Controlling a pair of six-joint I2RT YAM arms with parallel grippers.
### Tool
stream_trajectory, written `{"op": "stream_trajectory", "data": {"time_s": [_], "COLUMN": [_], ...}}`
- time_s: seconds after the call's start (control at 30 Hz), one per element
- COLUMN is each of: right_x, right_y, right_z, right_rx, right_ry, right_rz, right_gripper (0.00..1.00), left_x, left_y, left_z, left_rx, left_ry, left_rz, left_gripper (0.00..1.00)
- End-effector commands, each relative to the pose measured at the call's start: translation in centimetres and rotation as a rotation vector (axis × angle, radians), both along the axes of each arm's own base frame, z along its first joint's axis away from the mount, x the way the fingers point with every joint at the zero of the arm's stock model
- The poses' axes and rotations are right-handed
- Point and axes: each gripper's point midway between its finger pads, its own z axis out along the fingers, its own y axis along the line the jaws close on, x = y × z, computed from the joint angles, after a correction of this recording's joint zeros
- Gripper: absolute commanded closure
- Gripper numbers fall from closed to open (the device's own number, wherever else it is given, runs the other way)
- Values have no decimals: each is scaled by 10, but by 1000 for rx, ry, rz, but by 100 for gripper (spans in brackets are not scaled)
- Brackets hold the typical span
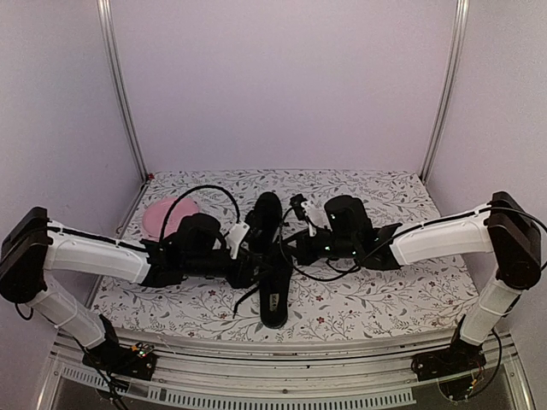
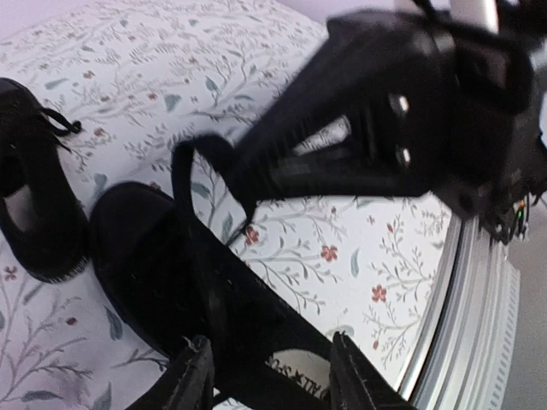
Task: Tie the shoes
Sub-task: Pull the crossed shoelace from the shoe.
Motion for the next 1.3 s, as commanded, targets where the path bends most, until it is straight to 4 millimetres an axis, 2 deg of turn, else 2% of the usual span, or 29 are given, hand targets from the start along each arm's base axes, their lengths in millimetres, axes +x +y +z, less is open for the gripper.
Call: {"op": "stream_trajectory", "data": {"time_s": [0.0,0.1,0.17,0.43,0.6,0.7,0.73,0.83,0.9,1.13,1.27], "right_x": [10,8,8,6,3,2,2,1,1,1,-2], "right_y": [-20,-23,-22,-21,-24,-25,-26,-26,-29,-55,-74], "right_z": [5,1,-1,7,8,7,7,6,7,4,-3], "right_rx": [32,33,36,61,70,72,73,76,77,74,61], "right_ry": [26,47,53,52,52,54,56,57,59,87,115], "right_rz": [-115,-125,-121,-114,-112,-113,-113,-117,-130,-238,-304], "right_gripper": [98,98,98,98,98,98,98,98,98,98,98], "left_x": [-29,-41,-43,-25,-14,-11,-12,-14,-14,-14,-15], "left_y": [-1,-4,-5,-9,-6,-2,-1,-1,3,33,48], "left_z": [-34,-51,-59,-82,-85,-81,-81,-85,-87,-82,-89], "left_rx": [45,68,78,142,155,151,150,161,175,187,218], "left_ry": [55,78,82,61,41,24,21,26,36,28,57], "left_rz": [-65,-99,-98,-43,15,40,39,26,41,142,197], "left_gripper": [57,59,57,59,67,69,72,91,100,100,100]}}
